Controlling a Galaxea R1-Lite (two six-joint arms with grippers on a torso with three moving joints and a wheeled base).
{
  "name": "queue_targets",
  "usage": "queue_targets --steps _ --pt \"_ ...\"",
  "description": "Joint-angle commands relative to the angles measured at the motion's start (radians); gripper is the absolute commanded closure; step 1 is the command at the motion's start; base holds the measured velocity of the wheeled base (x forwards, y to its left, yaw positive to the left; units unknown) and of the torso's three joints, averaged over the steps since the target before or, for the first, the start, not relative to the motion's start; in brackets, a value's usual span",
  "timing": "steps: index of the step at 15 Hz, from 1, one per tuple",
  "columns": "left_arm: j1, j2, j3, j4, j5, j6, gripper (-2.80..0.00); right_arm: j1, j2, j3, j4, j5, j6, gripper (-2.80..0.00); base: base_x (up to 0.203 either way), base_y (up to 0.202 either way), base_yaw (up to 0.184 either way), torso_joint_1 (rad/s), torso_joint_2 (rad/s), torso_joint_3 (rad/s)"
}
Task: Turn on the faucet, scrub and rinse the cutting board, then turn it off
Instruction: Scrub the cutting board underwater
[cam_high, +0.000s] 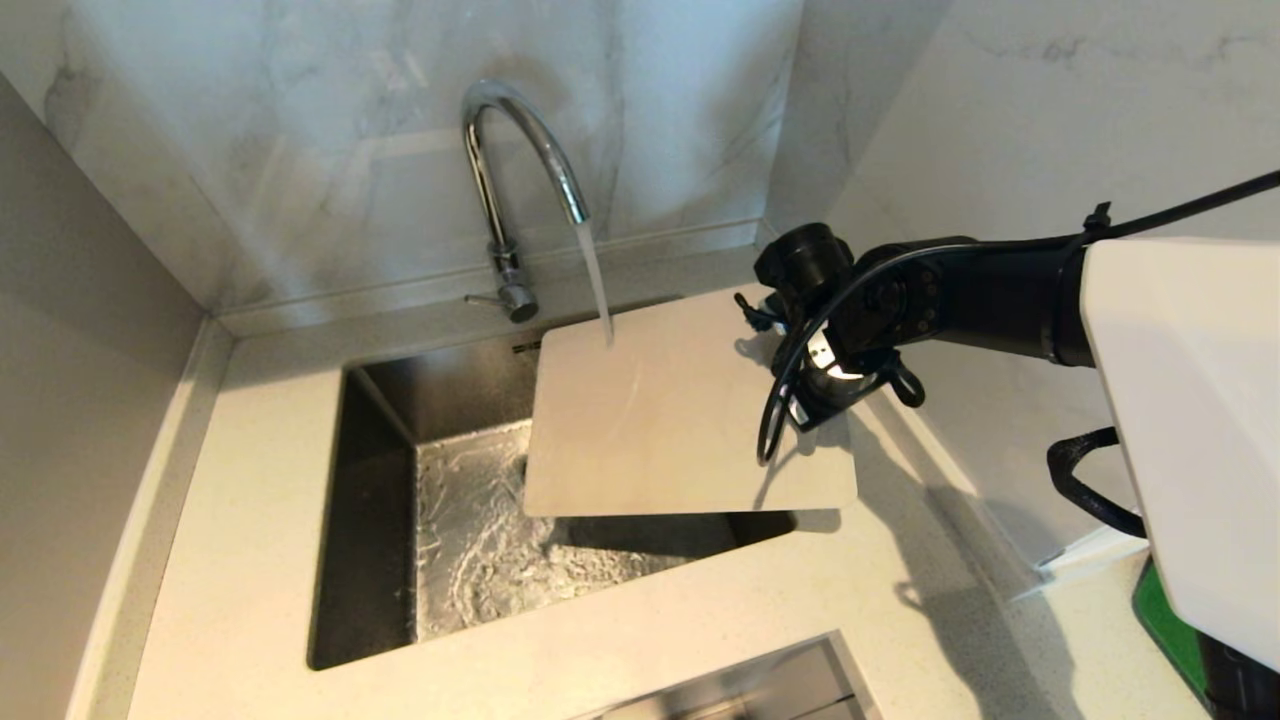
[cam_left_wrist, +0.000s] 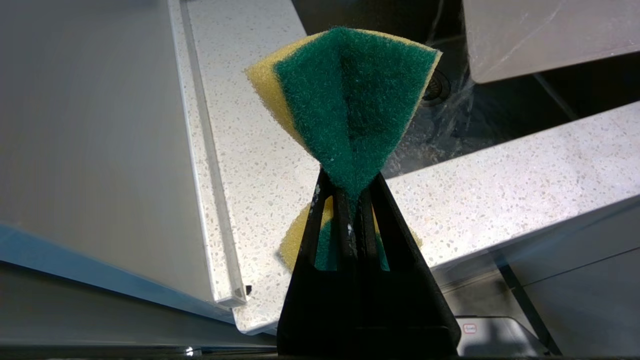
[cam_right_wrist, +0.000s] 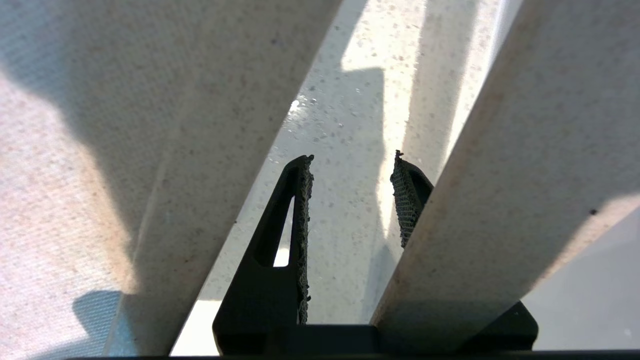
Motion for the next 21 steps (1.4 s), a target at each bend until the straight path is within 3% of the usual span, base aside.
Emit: queue_targets --steps 1,21 --pt "0.000 -0.001 0.003 -0.001 0.000 0.001 0.00 0.002 0.021 0.000 -0.015 -0.003 -0.003 0.00 0.000 0.000 0.000 0.000 0.00 0.000" --pt "0.000 -0.001 0.003 0.001 0.000 -0.001 0.00 0.011 0.065 0.002 -0.184 -0.009 0.000 0.00 0.000 0.000 0.000 0.000 0.00 0.000"
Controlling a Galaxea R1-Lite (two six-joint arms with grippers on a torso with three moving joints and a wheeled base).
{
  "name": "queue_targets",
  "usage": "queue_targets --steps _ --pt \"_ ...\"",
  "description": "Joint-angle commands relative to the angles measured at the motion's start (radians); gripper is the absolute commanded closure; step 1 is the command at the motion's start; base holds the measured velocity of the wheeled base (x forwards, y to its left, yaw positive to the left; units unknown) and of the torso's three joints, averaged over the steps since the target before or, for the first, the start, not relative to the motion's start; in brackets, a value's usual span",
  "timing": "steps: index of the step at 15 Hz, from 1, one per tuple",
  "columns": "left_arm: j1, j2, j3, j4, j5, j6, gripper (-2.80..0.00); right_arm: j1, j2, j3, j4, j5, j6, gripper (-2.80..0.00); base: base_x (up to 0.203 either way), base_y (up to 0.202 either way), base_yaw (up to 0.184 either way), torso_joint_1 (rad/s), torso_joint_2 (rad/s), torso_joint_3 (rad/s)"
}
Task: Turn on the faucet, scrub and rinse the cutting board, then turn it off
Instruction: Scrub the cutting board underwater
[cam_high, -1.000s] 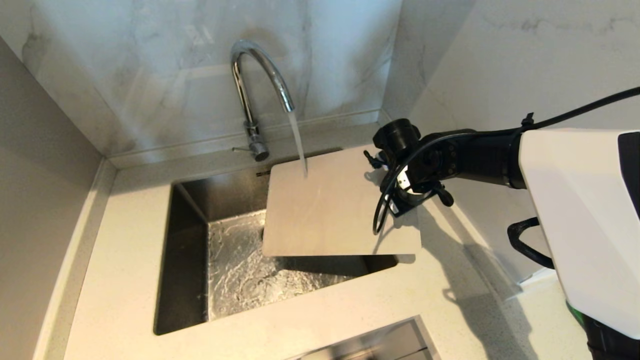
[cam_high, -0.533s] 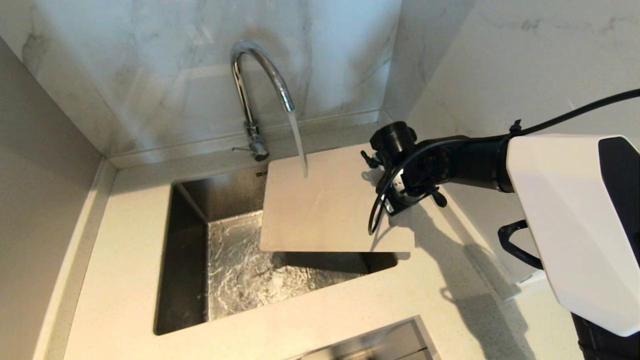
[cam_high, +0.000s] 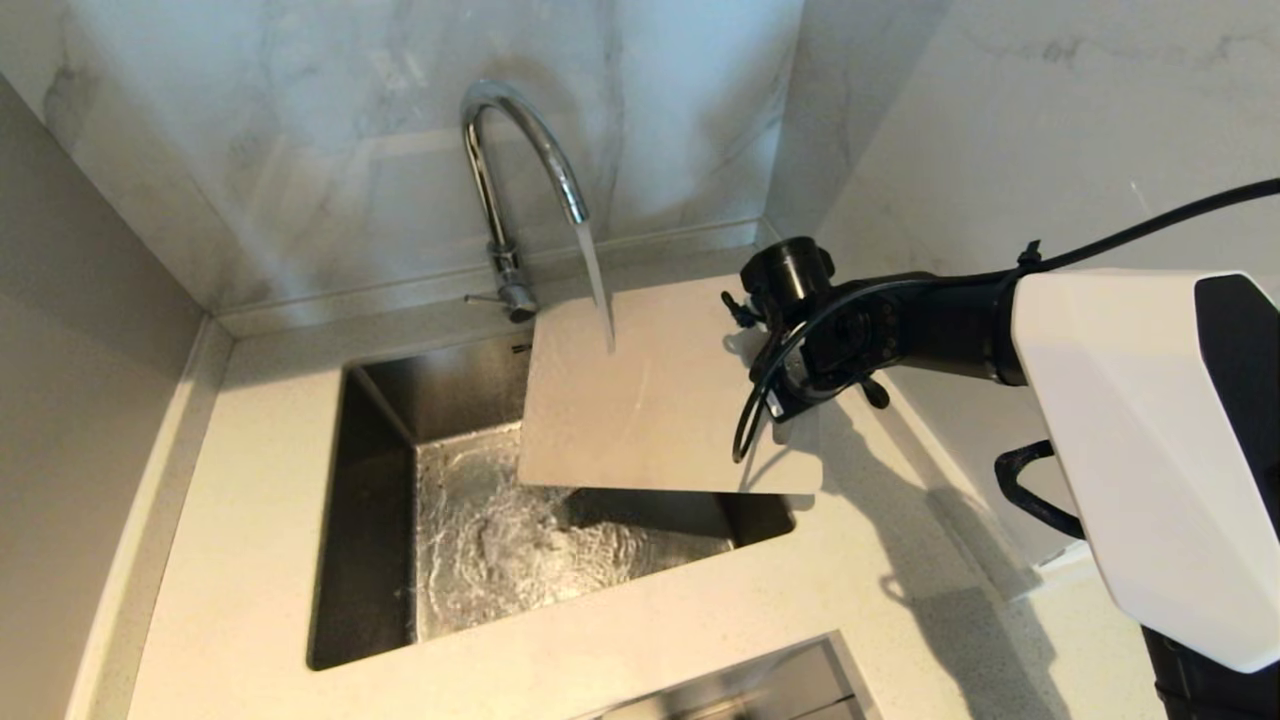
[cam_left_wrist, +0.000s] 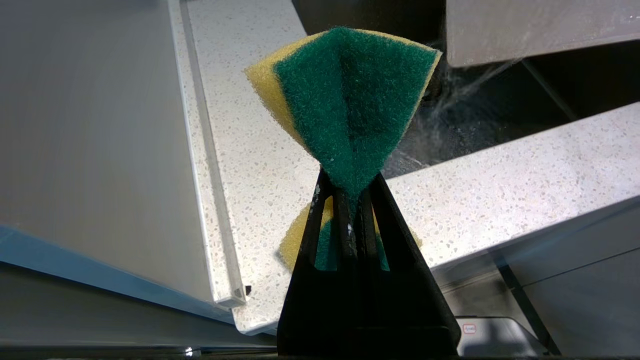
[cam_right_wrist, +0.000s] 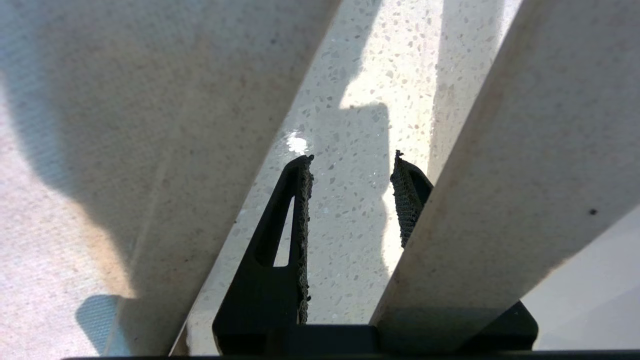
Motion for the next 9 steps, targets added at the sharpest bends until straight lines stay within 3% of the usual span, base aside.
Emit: queue_targets --steps 1,9 --pt "0.000 -0.001 0.003 -0.001 0.000 0.000 0.00 0.010 -0.006 0.006 0.018 -0.002 0.004 0.00 0.000 0.000 0.000 0.000 0.00 0.000" --pt "0.000 -0.001 0.003 -0.001 0.000 0.000 0.00 0.038 -0.065 0.041 0.259 0.016 0.154 0.00 0.000 0.000 0.000 0.000 0.00 0.000"
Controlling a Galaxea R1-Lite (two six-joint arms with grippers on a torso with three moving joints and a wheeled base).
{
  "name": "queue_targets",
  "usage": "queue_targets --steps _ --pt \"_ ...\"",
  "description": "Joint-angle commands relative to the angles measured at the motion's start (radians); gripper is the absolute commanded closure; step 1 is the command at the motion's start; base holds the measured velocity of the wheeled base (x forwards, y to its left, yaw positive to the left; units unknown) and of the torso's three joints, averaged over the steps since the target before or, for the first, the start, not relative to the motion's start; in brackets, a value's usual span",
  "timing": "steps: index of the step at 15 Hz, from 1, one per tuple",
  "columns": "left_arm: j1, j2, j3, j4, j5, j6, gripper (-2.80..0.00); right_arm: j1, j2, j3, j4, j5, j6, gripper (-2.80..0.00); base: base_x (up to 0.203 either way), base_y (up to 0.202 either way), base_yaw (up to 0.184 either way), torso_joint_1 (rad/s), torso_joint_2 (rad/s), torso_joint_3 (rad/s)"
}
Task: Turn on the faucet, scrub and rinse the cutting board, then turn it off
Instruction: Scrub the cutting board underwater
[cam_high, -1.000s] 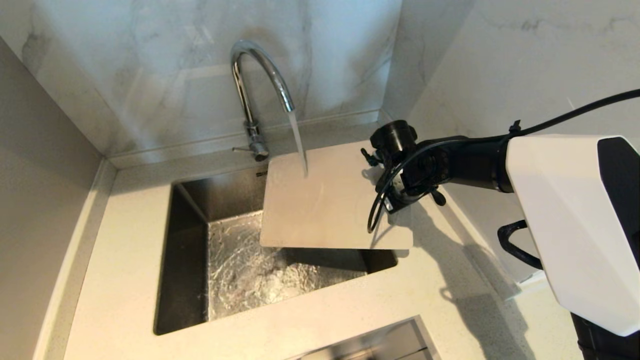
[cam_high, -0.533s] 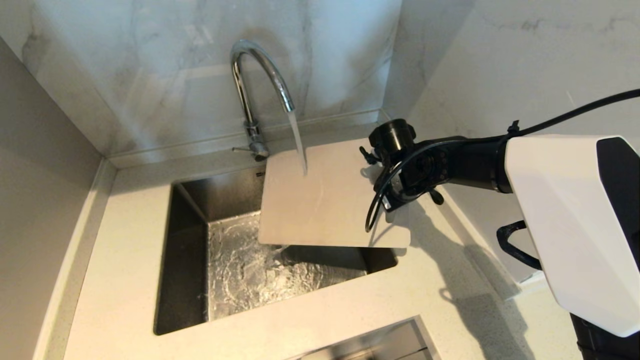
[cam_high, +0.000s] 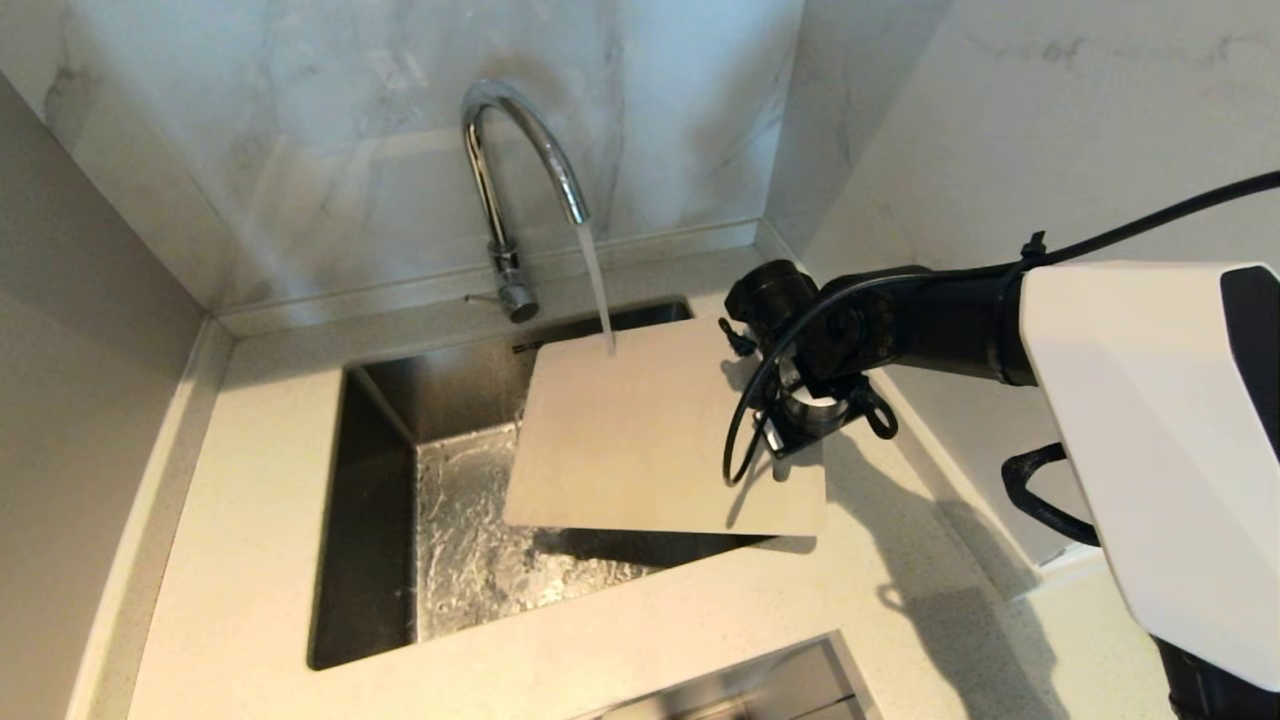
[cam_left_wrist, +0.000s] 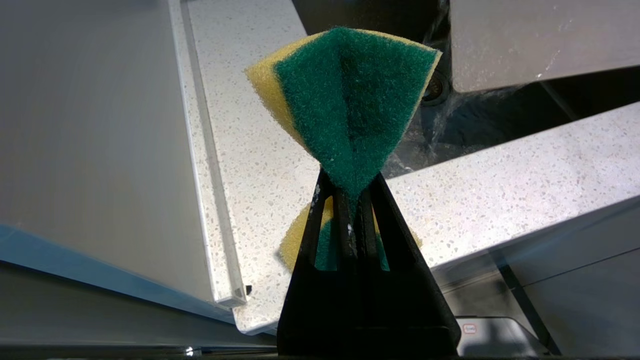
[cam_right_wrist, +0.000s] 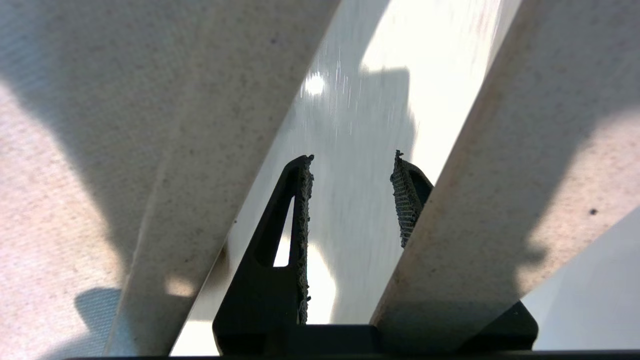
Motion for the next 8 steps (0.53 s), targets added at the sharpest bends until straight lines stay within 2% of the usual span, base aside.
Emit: queue_targets --steps 1,8 --pt "0.000 -0.001 0.003 0.000 0.000 0.000 0.00 0.002 -0.050 0.038 0.040 0.017 0.015 0.00 0.000 0.000 0.000 0.000 0.00 0.000" --pt "0.000 -0.001 0.003 -0.001 0.000 0.000 0.00 0.011 -0.200 0.222 0.056 0.044 0.024 0.00 0.000 0.000 0.000 0.000 0.00 0.000"
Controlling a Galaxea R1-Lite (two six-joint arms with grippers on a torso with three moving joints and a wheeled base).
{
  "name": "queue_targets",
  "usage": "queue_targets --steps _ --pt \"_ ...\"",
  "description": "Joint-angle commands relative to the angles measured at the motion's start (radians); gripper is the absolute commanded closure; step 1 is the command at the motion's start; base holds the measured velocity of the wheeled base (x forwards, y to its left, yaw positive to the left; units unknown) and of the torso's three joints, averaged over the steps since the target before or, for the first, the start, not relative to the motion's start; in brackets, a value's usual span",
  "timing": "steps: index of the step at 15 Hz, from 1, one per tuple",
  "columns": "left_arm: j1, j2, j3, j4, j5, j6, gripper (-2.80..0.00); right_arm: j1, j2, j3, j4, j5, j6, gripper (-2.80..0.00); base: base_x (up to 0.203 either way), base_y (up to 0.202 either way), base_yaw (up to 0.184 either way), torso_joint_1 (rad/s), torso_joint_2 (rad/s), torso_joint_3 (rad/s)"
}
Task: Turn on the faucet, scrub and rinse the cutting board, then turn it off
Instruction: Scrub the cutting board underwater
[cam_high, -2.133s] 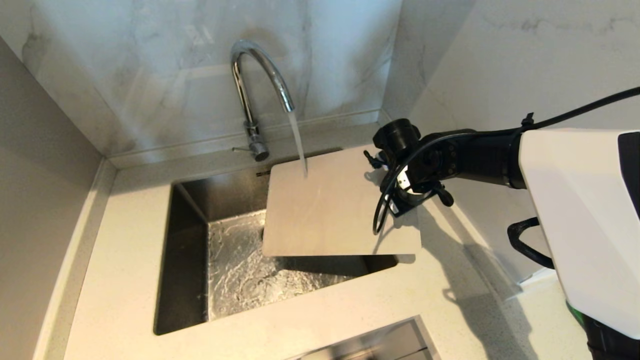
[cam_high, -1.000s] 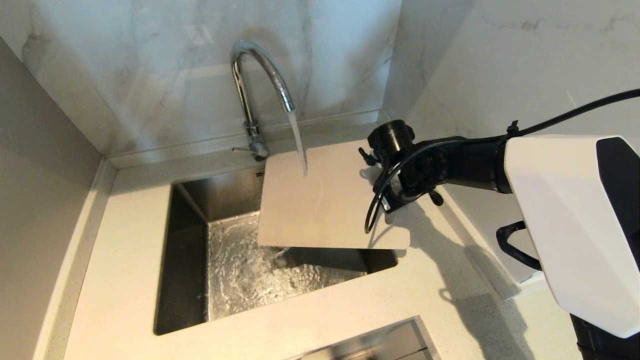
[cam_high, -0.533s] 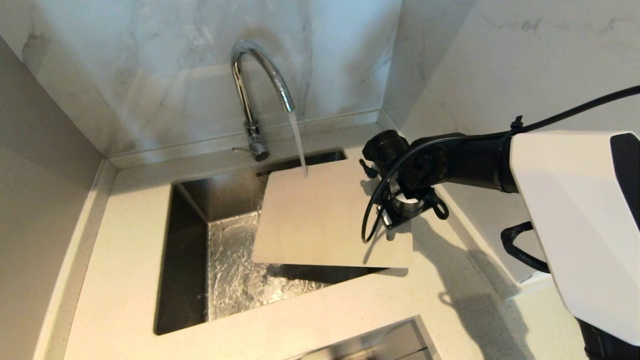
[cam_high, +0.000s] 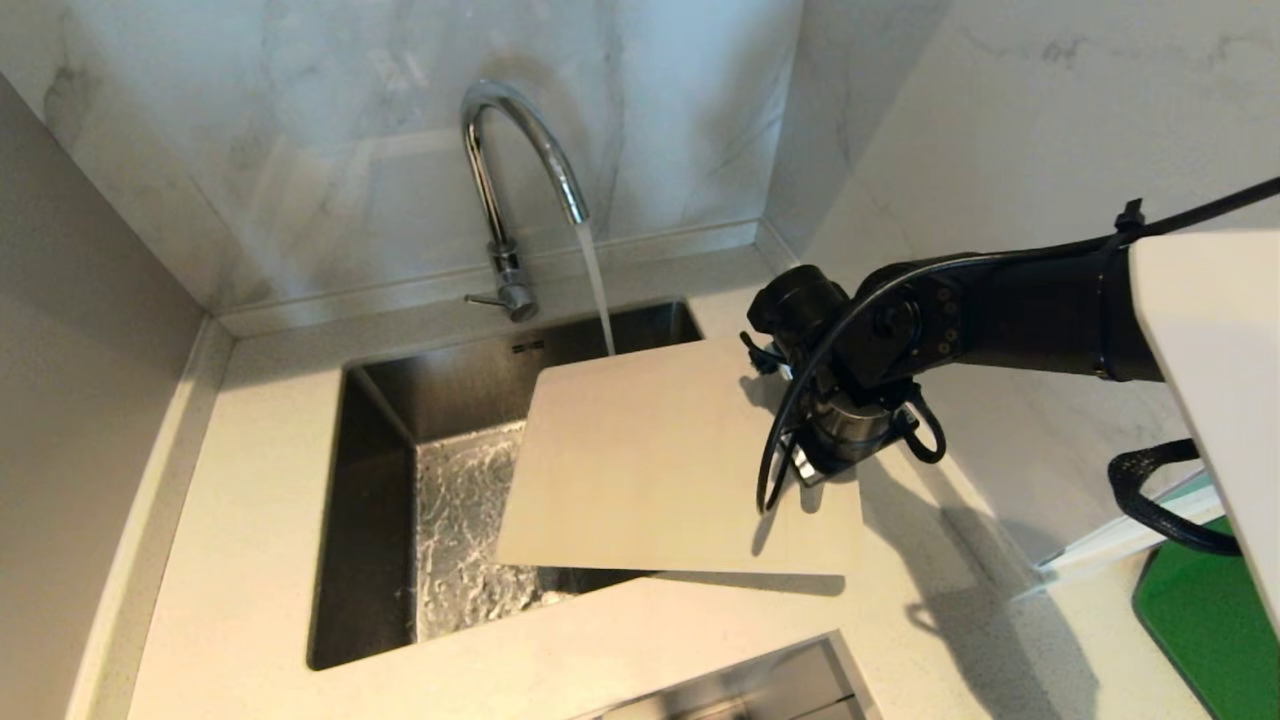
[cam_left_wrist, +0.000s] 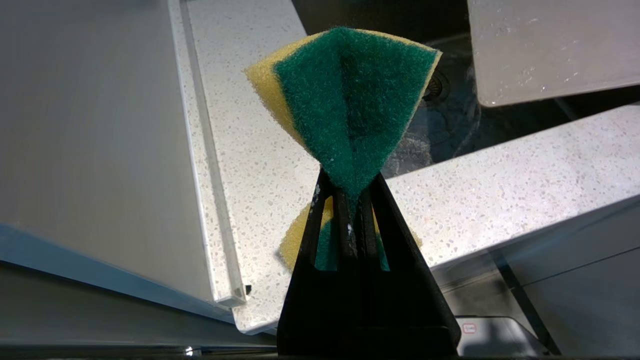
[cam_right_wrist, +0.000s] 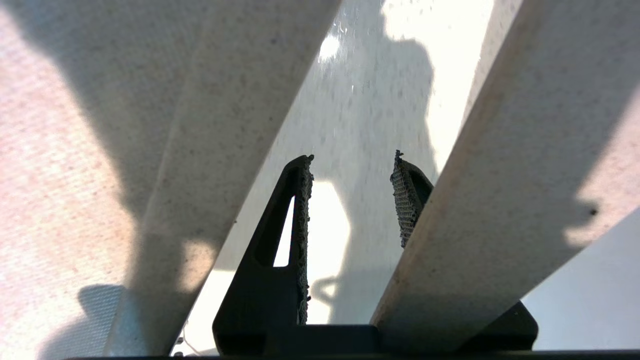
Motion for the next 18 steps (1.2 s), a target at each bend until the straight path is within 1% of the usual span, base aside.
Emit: queue_targets --steps 1,7,12,15,17,18 --pt "0.000 -0.001 0.003 0.000 0.000 0.000 0.00 0.001 -0.067 0.032 0.005 0.009 0.005 0.00 0.000 0.000 0.000 0.000 0.00 0.000" --pt "0.000 -0.001 0.003 -0.001 0.000 0.000 0.00 0.000 -0.117 0.032 0.017 0.010 0.006 0.00 0.000 0.000 0.000 0.000 0.00 0.000" --pt "0.000 -0.001 0.003 -0.001 0.000 0.000 0.00 0.000 -0.150 0.074 0.034 0.010 0.011 0.00 0.000 0.000 0.000 0.000 0.00 0.000" --pt "0.000 -0.001 0.002 -0.001 0.004 0.008 0.00 0.000 -0.159 0.077 0.034 0.010 0.011 0.00 0.000 0.000 0.000 0.000 0.00 0.000" --pt "0.000 -0.001 -0.027 0.001 0.009 0.023 0.00 0.001 -0.180 0.094 0.034 0.010 0.011 0.00 0.000 0.000 0.000 0.000 0.00 0.000" --pt "0.000 0.006 -0.083 0.023 0.017 0.026 0.00 0.001 -0.192 0.104 0.034 0.010 0.010 0.00 0.000 0.000 0.000 0.000 0.00 0.000"
